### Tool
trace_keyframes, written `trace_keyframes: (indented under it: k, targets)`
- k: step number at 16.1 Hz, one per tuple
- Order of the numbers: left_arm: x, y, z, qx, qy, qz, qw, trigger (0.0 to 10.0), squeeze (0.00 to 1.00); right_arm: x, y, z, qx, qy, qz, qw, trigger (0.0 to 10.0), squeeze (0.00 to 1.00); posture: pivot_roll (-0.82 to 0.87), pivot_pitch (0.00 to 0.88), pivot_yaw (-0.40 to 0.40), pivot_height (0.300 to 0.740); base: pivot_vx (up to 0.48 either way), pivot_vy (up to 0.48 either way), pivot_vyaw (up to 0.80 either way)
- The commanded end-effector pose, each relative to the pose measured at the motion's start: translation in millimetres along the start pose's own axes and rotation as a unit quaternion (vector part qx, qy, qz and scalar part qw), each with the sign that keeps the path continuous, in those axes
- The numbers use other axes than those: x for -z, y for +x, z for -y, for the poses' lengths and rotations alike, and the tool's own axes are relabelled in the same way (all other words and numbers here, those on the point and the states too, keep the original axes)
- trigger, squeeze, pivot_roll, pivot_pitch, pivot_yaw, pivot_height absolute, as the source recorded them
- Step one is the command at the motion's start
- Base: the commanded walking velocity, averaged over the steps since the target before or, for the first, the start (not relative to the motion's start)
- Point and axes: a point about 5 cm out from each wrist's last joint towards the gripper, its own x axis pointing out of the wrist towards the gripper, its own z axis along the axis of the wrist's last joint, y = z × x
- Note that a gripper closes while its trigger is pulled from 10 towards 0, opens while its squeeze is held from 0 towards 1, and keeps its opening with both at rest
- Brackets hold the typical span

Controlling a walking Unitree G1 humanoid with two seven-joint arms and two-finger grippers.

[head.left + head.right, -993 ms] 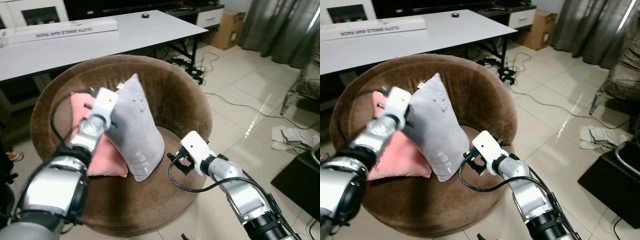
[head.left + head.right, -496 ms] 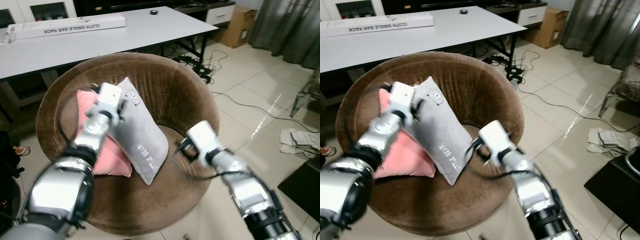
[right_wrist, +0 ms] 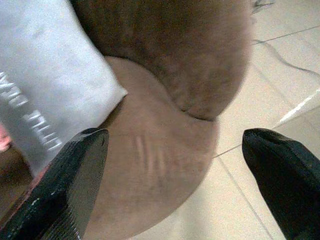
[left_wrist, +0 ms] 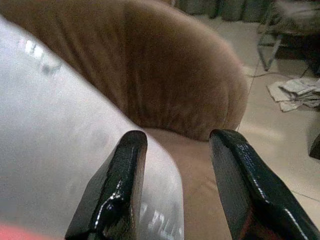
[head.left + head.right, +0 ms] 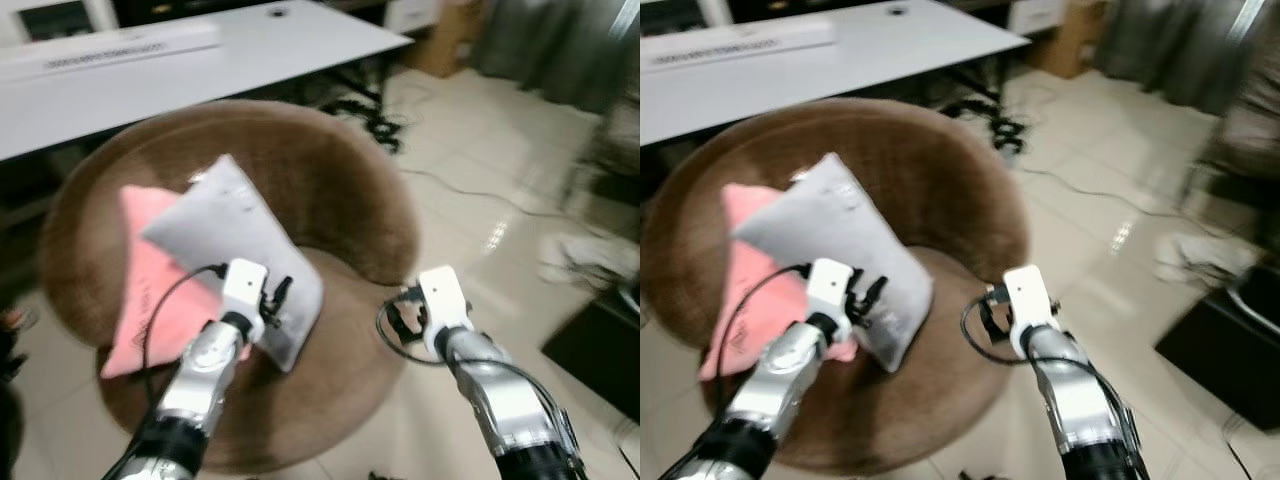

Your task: Move the pillow to the sofa from floor

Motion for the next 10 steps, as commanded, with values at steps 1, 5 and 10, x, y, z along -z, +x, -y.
trace_keyframes:
  k: [1, 5, 10]
  targets:
    - [-2.7, -4.5, -8.6, -0.012, 0.019, 0.0, 1.0, 10.0, 0.0, -5.0, 3.0, 3.2, 0.008, -0.016, 0.008, 1.0, 10.0, 0.0, 0.03, 0.0, 0.028, 0.74, 0.0, 0.0, -0.79]
    - [-21.2, -6.0, -11.0, -0.028, 0.019, 0.007, 0.999, 10.0, 0.0, -9.9, 4.5, 6.2, 0.009, -0.005, 0.007, 1.0, 10.0, 0.0, 0.04, 0.0, 0.02, 0.74, 0.0, 0.0, -0.79]
    - [-29.8, -3.9, -13.9, -0.058, 0.023, 0.011, 0.998, 10.0, 0.0, -17.7, 10.0, 7.2, -0.003, -0.021, 0.011, 1.0, 10.0, 0.0, 0.05, 0.0, 0.002, 0.74, 0.0, 0.0, -0.79]
